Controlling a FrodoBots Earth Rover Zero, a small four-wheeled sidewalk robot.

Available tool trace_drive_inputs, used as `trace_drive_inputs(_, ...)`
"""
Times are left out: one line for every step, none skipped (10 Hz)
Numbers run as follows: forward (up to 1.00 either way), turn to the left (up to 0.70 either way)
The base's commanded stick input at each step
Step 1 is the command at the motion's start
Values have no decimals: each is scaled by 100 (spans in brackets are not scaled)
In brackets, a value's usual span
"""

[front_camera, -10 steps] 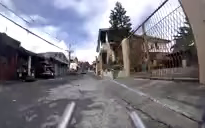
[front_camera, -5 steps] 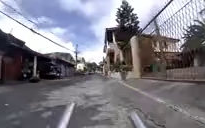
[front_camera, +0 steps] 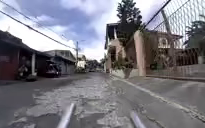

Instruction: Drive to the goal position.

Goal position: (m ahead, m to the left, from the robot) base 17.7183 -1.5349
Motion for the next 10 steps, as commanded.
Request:
trace_drive_inputs(100,0)
trace_drive_inputs(100,0)
trace_drive_inputs(100,0)
trace_drive_inputs(100,0)
trace_drive_inputs(100,0)
trace_drive_inputs(100,0)
trace_drive_inputs(100,0)
trace_drive_inputs(100,0)
trace_drive_inputs(100,0)
trace_drive_inputs(100,0)
